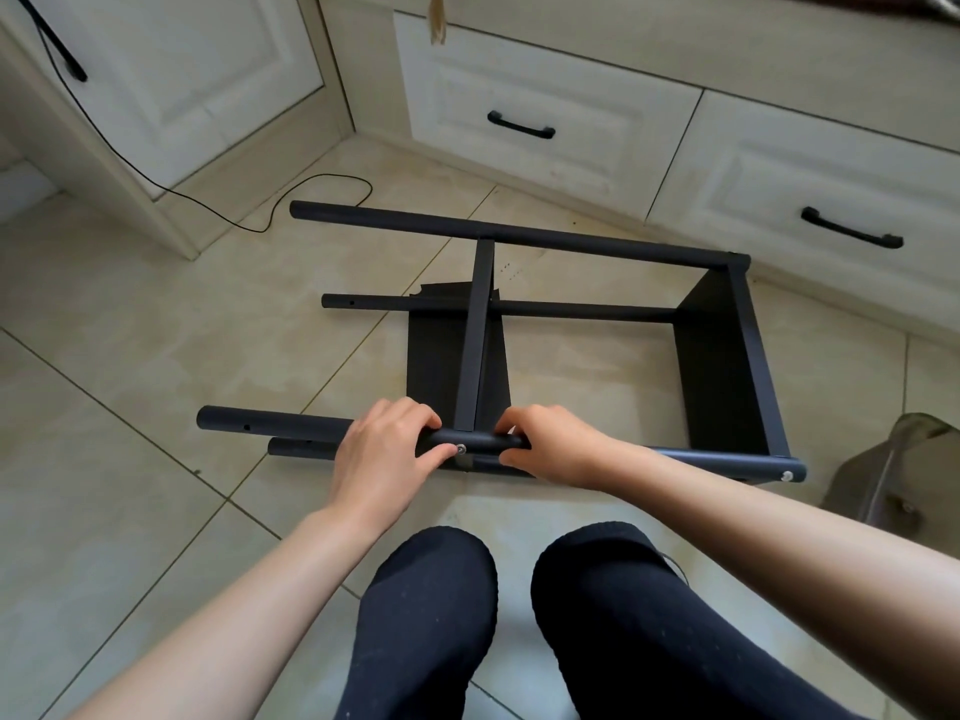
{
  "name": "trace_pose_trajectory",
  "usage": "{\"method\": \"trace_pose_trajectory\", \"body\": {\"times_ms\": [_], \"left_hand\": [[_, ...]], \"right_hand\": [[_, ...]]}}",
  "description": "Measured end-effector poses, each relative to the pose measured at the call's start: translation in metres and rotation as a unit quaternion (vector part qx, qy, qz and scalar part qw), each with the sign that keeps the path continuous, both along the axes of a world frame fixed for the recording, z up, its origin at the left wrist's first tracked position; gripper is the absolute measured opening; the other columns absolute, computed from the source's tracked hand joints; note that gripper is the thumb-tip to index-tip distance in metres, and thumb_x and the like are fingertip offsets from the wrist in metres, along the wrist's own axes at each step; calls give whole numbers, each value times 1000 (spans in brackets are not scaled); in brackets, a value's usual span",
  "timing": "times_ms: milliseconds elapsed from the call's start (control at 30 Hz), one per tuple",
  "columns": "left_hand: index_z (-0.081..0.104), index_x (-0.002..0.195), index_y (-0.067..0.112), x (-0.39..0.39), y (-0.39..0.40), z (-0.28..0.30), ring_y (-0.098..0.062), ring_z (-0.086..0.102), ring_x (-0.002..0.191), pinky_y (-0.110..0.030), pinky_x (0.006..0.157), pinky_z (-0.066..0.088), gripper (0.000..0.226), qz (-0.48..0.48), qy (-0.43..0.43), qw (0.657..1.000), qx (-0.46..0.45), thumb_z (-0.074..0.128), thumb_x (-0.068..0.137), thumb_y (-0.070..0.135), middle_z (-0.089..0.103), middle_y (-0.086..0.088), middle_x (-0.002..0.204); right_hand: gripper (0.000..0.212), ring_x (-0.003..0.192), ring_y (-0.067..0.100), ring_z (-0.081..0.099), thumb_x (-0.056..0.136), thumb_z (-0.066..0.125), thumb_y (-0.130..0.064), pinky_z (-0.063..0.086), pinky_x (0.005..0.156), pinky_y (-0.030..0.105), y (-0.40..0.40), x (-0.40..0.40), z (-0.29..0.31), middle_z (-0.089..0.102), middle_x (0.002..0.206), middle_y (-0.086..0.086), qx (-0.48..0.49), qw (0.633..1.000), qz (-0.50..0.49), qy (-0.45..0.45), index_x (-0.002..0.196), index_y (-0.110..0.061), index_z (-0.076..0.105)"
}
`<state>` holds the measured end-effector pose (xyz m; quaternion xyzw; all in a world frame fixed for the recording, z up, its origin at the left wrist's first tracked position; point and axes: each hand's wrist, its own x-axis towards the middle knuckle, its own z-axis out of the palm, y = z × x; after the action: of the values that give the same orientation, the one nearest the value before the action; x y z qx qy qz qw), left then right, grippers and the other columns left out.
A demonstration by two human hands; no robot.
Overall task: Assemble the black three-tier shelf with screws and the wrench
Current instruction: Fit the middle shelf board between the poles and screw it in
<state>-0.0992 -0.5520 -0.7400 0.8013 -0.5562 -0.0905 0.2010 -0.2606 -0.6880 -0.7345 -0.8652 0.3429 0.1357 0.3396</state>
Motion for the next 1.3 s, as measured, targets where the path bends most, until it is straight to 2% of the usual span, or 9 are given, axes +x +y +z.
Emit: {"method": "trace_pose_trajectory", "body": {"times_ms": [133,200,267,400,500,600,700,900,1300], "left_hand": [[65,77,17,-5,21,2,-19,56,79,-36,67,50,16,42,3,996,-77,79,84,22,63,8,76],[64,72,20,-8,27,-1,-16,61,70,-34,64,52,21,143,116,982,-51,75,87,28,64,8,66],[69,77,15,-7,27,-4,-20,70,71,-33,67,58,20,270,311,911,-13,73,90,29,71,2,64],[64,105,3,-4,20,-7,-27,77,82,-31,69,61,21,371,614,696,-25,69,94,20,75,-15,95],[57,112,0,0,9,-5,-30,76,89,-32,65,62,23,376,699,602,-91,66,95,12,70,-23,112],[44,134,-3,0,-2,-6,-35,70,100,-42,67,61,45,395,720,553,-140,65,94,3,63,-26,120],[34,145,2,1,-6,-7,-37,67,105,-50,70,57,59,397,726,539,-155,62,94,-4,61,-26,120],[38,141,6,4,-13,2,-40,67,103,-48,57,61,55,386,728,543,-160,63,93,-4,65,-26,115],[45,135,16,5,-36,85,-34,72,98,-48,64,63,54,312,689,632,-166,69,89,0,63,-21,121]], "right_hand": [[26,95,31,61,94,59,-21,48,78,34,0,0,-2,68,107,11,-1,1000,2,-5,119,-14,62],[25,92,30,60,94,59,-20,46,74,32,0,0,-4,68,105,11,0,1000,0,-11,118,-14,63],[24,85,26,56,94,59,-20,41,71,30,0,0,-4,67,104,9,0,1000,-5,-16,117,-15,63],[26,82,23,53,94,59,-19,38,71,28,1,-1,-3,68,105,10,3,1000,-7,-21,119,-14,63],[29,95,29,59,94,58,-18,42,74,29,1,-2,-1,68,109,10,2,1000,-6,-29,122,-15,62],[33,103,31,59,94,57,-15,44,80,31,2,-2,2,68,114,9,1,999,-5,-36,126,-18,60],[33,102,31,58,94,56,-15,49,83,35,2,-2,5,67,113,8,-1,999,-9,-36,126,-20,60],[29,98,30,59,93,58,-15,40,73,30,-3,-6,18,69,108,8,-31,998,-10,-54,121,-18,65],[26,88,21,60,96,55,-16,48,75,32,-12,-14,91,63,99,1,-72,997,4,-37,121,-19,62]]}}
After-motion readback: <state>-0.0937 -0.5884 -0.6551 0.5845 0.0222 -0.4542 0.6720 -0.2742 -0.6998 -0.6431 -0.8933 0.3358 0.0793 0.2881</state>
